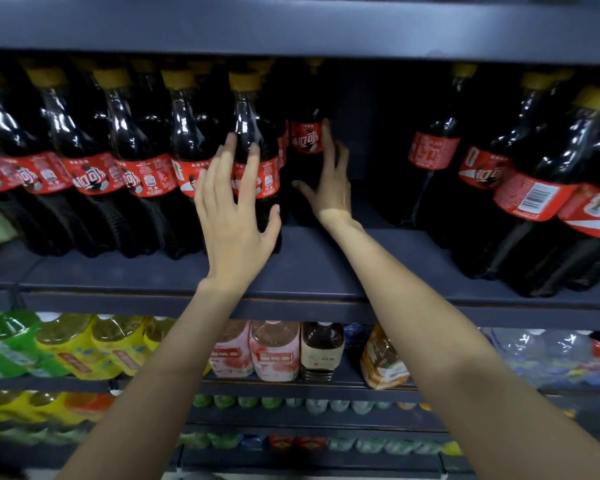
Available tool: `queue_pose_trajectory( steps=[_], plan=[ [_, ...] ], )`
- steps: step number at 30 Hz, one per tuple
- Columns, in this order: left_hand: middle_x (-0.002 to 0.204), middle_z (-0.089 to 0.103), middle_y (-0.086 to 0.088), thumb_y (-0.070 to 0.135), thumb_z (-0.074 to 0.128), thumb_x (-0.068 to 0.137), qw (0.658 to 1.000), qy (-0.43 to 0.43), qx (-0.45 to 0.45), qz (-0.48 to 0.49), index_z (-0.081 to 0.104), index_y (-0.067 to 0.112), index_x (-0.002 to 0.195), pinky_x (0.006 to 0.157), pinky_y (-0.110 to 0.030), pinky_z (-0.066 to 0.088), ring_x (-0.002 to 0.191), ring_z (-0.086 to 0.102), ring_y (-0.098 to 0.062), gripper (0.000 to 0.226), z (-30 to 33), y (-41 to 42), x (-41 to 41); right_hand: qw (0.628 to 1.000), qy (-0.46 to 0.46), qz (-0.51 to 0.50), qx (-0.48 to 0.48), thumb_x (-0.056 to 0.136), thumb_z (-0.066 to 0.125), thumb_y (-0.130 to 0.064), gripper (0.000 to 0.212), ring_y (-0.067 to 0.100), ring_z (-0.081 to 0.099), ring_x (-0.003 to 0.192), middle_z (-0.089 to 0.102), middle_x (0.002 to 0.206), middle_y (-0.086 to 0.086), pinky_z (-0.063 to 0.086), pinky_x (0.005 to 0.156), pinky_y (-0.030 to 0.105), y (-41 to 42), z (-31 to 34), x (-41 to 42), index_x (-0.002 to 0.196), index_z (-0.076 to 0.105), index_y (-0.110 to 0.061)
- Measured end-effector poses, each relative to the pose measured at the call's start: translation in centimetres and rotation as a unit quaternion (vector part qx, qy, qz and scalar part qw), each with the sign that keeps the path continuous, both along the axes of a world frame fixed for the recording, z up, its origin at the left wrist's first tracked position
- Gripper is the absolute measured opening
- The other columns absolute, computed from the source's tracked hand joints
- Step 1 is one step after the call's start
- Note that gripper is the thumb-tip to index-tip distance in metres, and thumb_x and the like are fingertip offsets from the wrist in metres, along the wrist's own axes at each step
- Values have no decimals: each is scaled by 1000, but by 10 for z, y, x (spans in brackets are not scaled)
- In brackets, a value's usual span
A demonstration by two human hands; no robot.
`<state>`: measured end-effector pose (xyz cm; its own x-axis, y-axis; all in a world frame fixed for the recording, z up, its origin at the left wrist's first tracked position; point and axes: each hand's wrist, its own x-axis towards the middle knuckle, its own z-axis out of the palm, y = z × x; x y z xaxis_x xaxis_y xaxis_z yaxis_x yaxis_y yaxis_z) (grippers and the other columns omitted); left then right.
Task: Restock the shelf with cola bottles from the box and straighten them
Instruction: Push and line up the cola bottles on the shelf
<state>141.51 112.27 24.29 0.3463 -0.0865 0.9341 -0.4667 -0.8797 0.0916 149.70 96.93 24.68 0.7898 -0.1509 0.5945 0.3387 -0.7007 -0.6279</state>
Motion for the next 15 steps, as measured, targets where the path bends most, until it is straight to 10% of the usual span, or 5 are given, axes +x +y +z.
queue_pose_trajectory(
  steps=[7, 15],
  plan=[
    [124, 53, -8, 2, 58, 86, 960, -37, -94, -261, 50, 10, 121, 101, -38, 41, 114, 51, -22, 36, 8, -67, -30, 993, 49, 92, -50, 89, 57, -9, 60, 23, 33, 137, 35, 148, 11, 28, 113, 30, -50, 14, -82, 144, 35, -18],
    [150, 28, -15, -3, 68, 78, 784, 419, -238, -392, 14, 11, 149, 106, -31, 36, 132, 39, -24, 90, 30, -173, 22, 956, -183, -228, -6, 90, 53, -4, 30, 24, 56, 106, 61, 115, 10, 45, 96, 31, -122, 9, -197, 119, 58, -2]
  ],
)
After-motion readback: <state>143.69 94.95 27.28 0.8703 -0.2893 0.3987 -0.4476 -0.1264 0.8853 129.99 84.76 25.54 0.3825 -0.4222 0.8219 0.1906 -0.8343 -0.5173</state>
